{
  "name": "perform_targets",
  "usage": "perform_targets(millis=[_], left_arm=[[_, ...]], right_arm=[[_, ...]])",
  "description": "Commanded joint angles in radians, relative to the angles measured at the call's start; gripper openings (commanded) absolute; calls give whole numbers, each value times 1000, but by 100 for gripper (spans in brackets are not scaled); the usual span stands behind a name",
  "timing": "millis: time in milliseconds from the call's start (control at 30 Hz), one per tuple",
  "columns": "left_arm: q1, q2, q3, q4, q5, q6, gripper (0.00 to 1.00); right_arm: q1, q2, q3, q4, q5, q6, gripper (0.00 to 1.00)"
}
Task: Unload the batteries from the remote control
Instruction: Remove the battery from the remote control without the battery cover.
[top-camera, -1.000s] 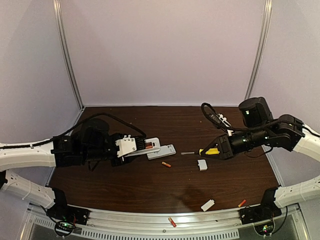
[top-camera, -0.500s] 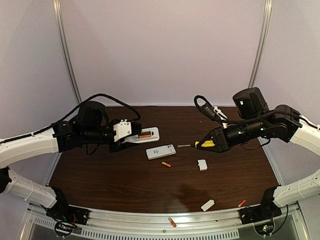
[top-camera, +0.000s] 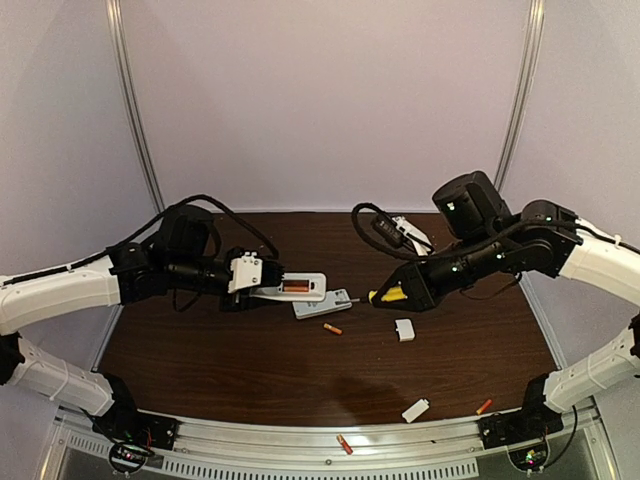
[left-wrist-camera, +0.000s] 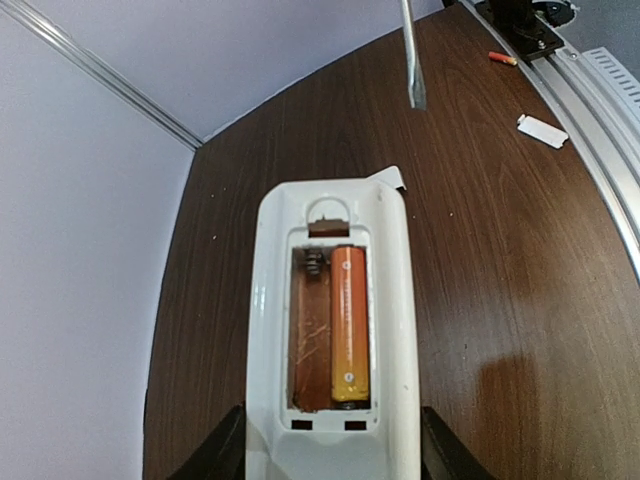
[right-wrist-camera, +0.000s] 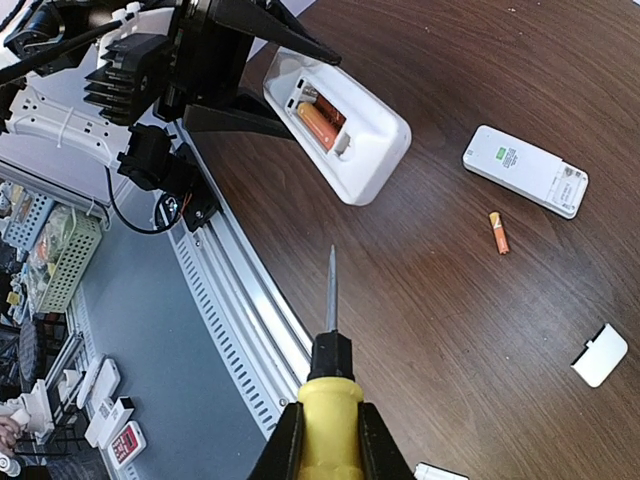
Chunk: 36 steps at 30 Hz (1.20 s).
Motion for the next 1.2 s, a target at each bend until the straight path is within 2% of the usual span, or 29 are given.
perform_targets(millis=[0, 600, 1167], left_arm=[[-9, -7, 15, 12, 27, 99, 0], [-35, 11, 39, -39, -30, 242, 0], [-50, 44, 72, -73, -28, 275, 0]], right_arm=[[17, 35, 53, 3, 2, -54, 0], [30, 194, 209, -40, -20, -172, 0], [31, 302, 308, -110, 38, -236, 0]])
